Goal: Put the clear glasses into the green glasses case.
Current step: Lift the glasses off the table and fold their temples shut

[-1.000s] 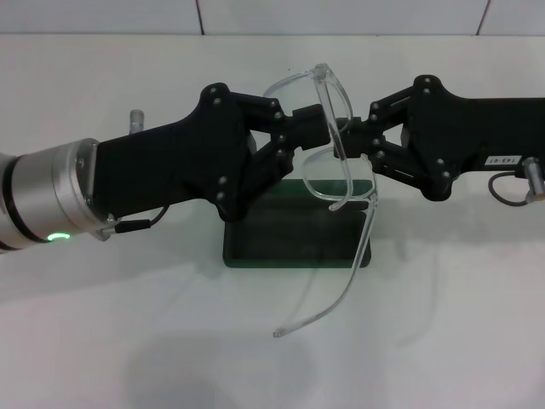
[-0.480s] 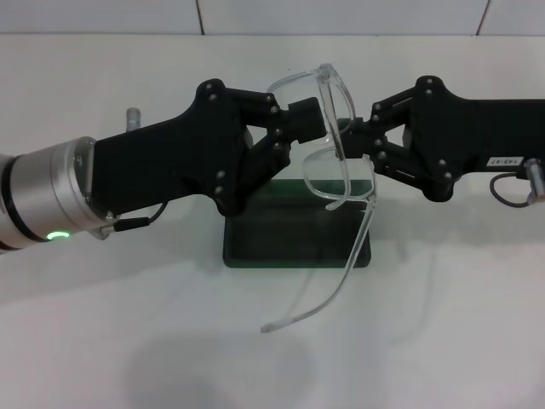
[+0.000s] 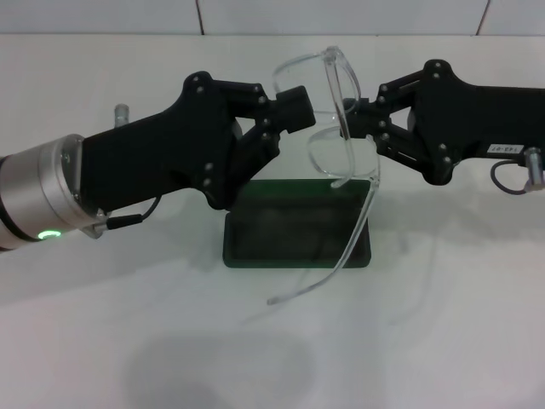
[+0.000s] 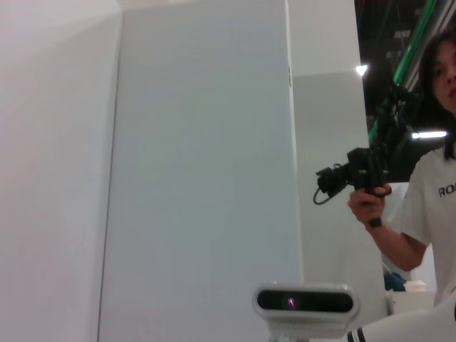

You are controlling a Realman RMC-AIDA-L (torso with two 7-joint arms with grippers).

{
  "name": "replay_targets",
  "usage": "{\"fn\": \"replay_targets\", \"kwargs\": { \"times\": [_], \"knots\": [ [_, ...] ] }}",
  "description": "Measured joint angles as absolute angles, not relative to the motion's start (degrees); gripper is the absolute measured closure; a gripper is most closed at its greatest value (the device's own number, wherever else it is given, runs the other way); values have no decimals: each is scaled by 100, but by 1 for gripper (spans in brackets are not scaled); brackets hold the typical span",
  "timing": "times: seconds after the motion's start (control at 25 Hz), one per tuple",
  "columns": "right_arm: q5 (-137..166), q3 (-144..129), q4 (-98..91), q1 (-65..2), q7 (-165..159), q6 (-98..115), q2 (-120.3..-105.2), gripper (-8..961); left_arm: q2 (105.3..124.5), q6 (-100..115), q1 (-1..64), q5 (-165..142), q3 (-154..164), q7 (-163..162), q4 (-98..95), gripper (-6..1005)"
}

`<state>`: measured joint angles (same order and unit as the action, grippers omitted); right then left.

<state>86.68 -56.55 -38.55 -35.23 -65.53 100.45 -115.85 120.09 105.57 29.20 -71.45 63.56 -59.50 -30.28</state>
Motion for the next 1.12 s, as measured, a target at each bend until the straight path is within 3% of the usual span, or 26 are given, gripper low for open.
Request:
{"fn": "replay_targets", "kwargs": {
  "times": [1.12],
  "knots": [
    [7633,-6856,-3527,-3722,-5886,9231,-11619,887,12015,10440,2882,-6954,6363,-5947,-2940,962]
  ]
}}
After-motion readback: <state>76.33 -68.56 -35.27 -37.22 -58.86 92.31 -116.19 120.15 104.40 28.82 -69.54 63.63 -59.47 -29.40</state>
